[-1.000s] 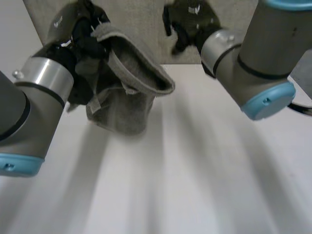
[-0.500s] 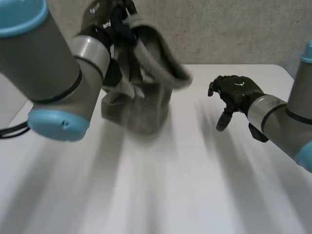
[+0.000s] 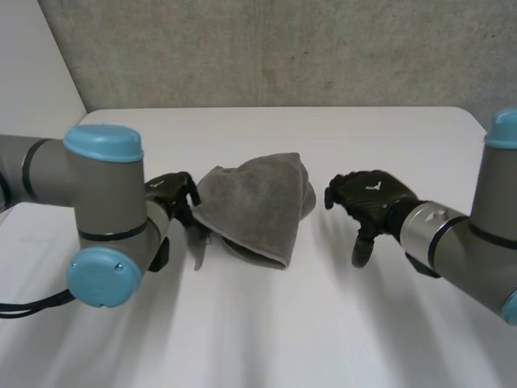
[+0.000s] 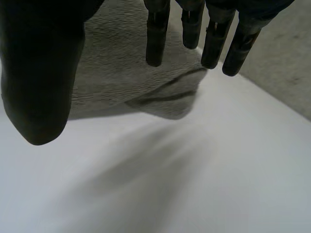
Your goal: Fold the towel.
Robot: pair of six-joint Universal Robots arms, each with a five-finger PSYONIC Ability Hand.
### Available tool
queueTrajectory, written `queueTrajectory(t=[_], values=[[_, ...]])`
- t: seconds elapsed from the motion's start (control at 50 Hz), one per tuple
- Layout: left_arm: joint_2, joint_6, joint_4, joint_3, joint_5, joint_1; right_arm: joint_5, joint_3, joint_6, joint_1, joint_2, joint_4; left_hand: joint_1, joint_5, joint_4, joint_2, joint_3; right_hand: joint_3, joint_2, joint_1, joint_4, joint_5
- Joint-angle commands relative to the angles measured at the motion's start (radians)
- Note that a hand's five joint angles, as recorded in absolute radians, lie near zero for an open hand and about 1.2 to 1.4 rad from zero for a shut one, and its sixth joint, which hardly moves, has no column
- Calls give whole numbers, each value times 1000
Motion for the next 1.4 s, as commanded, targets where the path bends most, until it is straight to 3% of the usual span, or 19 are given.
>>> queueTrajectory(t=[0.02,0.28,0.36,0.4,0.64,0.8,0.84,0.88,0.9,0.94,1.08,1.18,1.24,1.28,1.4], values=[[29,10,67,-57,0,28,2,24,11,59,21,-23,-129,-292,-136,-133,-123,-15,-26,-4,-30,-16],[28,13,220,-134,7,19,33,-3,170,117,102,-149,-71,-234,-78,-75,-65,-21,-32,-10,-36,-22],[32,13,229,-140,37,9,64,-31,249,134,144,-184,176,13,169,172,182,-21,-32,-10,-36,-22],[49,13,229,-143,73,-7,94,-58,309,157,198,-215,600,436,593,596,606,-21,-32,-10,-36,-22],[109,13,228,-146,89,-27,209,-152,422,246,361,-304,602,438,595,598,608,9,-2,20,-7,7],[120,13,228,-166,90,-27,304,-216,424,283,440,-358,602,438,595,598,608,276,265,287,261,274],[123,13,228,-168,90,-27,335,-218,419,284,444,-399,602,438,595,598,608,664,653,675,649,663],[130,13,229,-171,90,-27,343,-218,419,284,443,-417,602,438,595,598,608,803,792,814,788,801],[130,13,229,-171,90,-27,343,-218,419,284,443,-418,602,438,595,598,608,804,793,815,789,803],[141,10,229,-169,90,-25,343,-219,418,274,437,-430,602,438,595,598,608,1137,1126,1148,1122,1135],[181,7,226,-150,92,-22,335,-222,415,267,377,-431,602,438,595,598,608,1158,1147,1169,1143,1157],[233,15,217,-105,89,-18,300,-250,358,229,185,-405,602,438,595,598,608,1158,1147,1169,1143,1157],[293,15,191,-65,90,-18,232,-310,278,149,74,-349,602,438,595,598,608,1158,1147,1169,1143,1157],[327,15,171,-38,92,-16,147,-450,200,100,-14,-217,602,438,595,598,608,1158,1147,1169,1143,1157],[406,12,74,148,92,-16,82,-779,160,63,-1,33,602,438,595,598,608,1158,1147,1169,1143,1157]])
